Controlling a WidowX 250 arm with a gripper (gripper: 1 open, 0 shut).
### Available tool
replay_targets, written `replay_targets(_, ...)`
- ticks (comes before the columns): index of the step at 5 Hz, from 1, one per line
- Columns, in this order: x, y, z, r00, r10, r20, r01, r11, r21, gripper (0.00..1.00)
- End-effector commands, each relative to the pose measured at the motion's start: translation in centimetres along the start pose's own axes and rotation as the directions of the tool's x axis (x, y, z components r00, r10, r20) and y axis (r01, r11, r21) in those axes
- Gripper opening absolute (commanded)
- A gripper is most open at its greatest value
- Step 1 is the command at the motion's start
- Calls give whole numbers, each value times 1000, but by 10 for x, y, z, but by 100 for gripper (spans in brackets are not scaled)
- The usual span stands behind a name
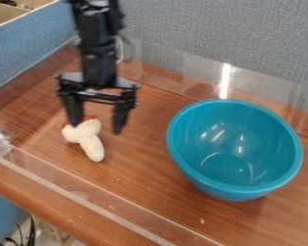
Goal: Put the mushroom in the blue bowl
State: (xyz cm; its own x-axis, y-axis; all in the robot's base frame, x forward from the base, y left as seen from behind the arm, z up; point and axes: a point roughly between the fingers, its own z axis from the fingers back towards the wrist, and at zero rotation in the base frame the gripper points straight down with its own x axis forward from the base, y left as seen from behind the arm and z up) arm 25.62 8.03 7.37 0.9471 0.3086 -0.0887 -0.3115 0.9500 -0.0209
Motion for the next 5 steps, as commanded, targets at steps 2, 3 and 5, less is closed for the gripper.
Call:
replay_targets(2, 11, 8, 1, 992, 96, 80, -93, 995, -40, 100)
replay_targets(3, 20, 13, -2, 988, 126, 87, -121, 991, -52, 100)
replay_targets(5, 21, 3, -36, 902, 423, 86, -417, 905, -85, 100)
